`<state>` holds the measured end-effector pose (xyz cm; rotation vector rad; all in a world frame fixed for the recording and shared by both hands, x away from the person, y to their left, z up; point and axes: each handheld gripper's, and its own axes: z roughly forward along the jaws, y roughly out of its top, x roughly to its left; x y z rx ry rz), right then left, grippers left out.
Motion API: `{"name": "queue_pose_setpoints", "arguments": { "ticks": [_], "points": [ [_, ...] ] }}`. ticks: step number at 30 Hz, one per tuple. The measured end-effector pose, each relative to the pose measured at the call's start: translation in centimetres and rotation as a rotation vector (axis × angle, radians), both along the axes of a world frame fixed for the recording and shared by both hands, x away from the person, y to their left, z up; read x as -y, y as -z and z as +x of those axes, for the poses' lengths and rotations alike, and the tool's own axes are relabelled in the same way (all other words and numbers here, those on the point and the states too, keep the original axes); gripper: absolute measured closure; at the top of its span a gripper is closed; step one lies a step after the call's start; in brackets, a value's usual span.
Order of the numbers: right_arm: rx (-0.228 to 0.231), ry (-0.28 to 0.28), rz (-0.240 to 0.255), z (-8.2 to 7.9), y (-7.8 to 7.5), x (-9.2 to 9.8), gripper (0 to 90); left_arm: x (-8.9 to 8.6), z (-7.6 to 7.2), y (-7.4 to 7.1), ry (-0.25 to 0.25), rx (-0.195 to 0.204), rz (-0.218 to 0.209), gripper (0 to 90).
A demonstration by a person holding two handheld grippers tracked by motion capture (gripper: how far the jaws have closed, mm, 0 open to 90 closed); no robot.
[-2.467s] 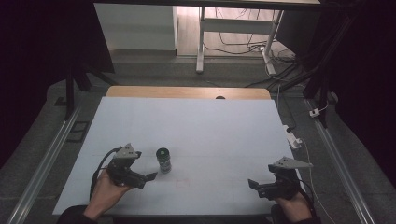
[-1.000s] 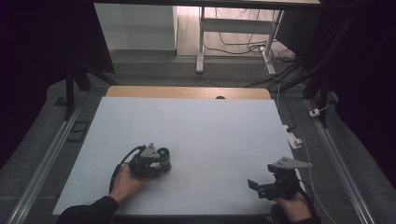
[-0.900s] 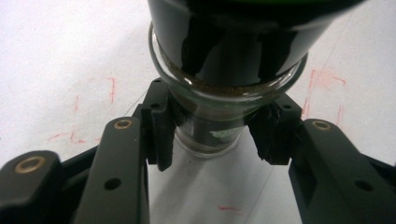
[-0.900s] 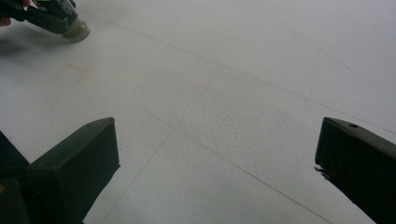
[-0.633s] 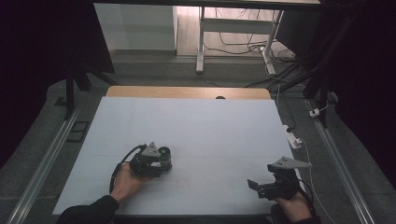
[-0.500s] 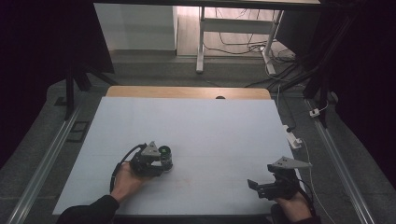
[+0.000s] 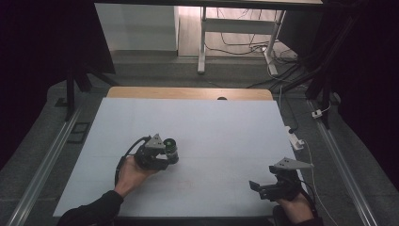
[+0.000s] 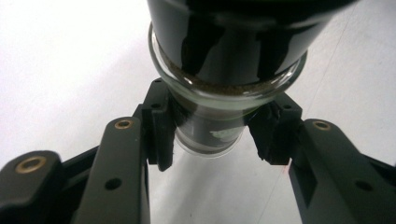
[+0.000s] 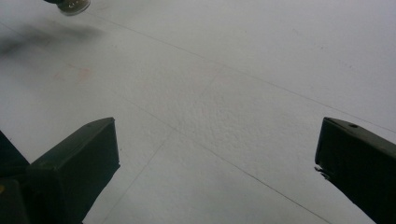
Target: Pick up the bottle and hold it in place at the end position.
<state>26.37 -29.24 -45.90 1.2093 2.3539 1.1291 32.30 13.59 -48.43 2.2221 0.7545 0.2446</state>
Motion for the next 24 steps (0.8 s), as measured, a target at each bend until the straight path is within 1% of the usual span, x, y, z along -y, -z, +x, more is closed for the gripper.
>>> {"name": "queue_pose_setpoints", "arguments": {
  "ticks": [3,9,11,19,24],
  "points": [
    [0.001,0.000,0.001,0.0,0.0,0.0,0.0,0.3,0.6,-0.4,0.000,-0.004,0.004,54.0],
    [0.000,0.000,0.001,0.0,0.0,0.0,0.0,1.0,1.9,-1.1,-0.012,-0.016,-0.001,54.0],
    [-0.001,0.000,0.000,0.0,0.0,0.0,0.0,1.3,2.4,-1.2,-0.013,-0.014,-0.005,54.0],
    [-0.002,0.001,0.005,0.0,0.0,0.1,0.0,2.6,4.3,-1.4,-0.005,0.012,0.023,54.0],
    [-0.002,0.000,0.005,0.0,0.0,0.1,0.0,3.2,5.6,-1.3,-0.010,0.016,0.012,54.0]
  ]
}}
